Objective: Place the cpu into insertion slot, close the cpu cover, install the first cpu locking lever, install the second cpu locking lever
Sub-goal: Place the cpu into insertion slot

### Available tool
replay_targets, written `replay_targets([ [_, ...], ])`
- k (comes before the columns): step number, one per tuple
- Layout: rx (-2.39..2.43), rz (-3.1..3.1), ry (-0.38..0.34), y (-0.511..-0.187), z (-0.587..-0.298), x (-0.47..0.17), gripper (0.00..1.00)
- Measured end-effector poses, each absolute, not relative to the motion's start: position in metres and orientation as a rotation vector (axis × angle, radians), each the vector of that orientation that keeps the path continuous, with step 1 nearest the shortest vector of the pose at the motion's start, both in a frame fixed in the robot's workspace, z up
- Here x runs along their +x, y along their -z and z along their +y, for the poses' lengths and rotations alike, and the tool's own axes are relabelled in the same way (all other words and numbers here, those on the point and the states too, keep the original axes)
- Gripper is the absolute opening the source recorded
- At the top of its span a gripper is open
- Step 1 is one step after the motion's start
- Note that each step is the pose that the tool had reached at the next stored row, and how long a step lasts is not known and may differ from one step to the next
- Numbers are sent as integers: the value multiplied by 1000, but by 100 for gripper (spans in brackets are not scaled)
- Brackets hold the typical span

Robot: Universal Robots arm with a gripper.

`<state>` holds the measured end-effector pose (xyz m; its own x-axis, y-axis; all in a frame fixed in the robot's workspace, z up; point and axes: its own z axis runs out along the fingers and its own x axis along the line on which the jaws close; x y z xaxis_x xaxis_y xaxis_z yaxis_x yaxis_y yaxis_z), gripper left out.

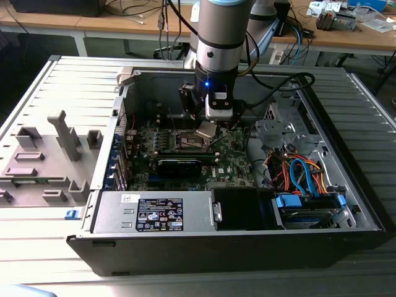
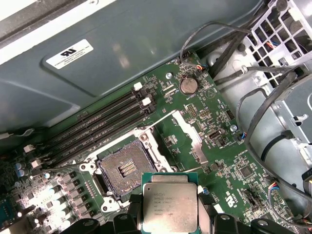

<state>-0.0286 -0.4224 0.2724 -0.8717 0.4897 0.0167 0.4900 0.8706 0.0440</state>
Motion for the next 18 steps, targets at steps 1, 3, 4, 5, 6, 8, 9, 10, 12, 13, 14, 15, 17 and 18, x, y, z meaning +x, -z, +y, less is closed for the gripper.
replay_targets([
  [1,-796,-3033,73,-272,-422,-29,55],
  [3,-797,-3033,73,-272,-422,-29,55],
  [4,-798,-3032,73,-272,-422,-29,55],
  [5,-799,-3032,73,-272,-422,-29,55],
  [6,-800,-3032,73,-272,-422,-29,55],
  [8,-802,-3032,73,-272,-422,-29,55],
  [9,-802,-3031,73,-272,-422,-29,55],
  [10,-803,-3031,73,-272,-422,-29,55],
  [12,-805,-3031,73,-272,-422,-29,55],
  [13,-806,-3031,73,-272,-422,-29,55],
  [14,-806,-3030,73,-272,-422,-29,55],
  [15,-807,-3030,73,-272,-422,-29,55],
  [17,-809,-3030,73,-272,-422,-29,55],
  [18,-810,-3030,73,-272,-422,-29,55],
])
